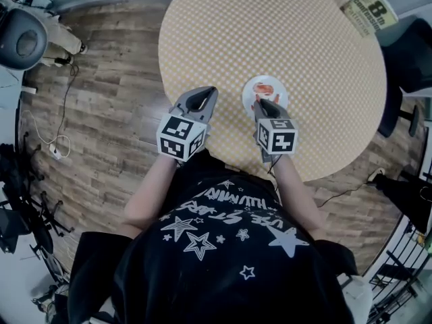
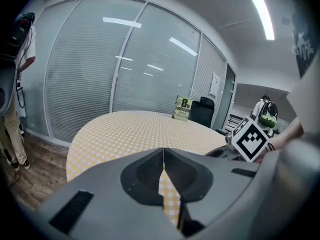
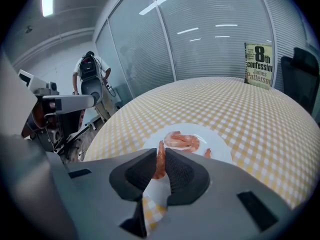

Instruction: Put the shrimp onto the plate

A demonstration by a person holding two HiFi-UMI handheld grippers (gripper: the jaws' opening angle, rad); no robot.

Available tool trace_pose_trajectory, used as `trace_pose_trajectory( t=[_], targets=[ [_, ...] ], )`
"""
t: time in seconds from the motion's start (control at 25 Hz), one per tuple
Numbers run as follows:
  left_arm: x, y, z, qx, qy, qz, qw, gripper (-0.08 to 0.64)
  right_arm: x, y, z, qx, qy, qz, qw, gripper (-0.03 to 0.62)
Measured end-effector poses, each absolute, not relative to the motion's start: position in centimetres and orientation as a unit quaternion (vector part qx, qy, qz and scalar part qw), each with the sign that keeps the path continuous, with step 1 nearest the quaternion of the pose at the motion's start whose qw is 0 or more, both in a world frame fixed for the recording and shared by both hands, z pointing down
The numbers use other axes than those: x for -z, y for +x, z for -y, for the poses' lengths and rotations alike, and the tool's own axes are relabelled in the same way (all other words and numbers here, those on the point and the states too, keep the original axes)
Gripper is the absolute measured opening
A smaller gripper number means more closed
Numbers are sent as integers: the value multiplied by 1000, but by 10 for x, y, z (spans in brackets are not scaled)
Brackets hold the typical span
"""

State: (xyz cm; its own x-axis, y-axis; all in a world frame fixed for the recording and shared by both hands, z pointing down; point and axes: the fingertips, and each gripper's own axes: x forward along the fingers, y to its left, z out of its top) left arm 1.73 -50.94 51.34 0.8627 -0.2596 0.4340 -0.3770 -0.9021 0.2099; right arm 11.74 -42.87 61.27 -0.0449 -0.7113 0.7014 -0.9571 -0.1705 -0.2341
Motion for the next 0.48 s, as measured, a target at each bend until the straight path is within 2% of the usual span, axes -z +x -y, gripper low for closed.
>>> trace_pose_trajectory(
  t=[0.48],
  targets=[
    [-504, 16, 506, -193, 956, 169, 139, 9, -593, 125, 426, -350, 690, 617, 148, 63]
  ],
)
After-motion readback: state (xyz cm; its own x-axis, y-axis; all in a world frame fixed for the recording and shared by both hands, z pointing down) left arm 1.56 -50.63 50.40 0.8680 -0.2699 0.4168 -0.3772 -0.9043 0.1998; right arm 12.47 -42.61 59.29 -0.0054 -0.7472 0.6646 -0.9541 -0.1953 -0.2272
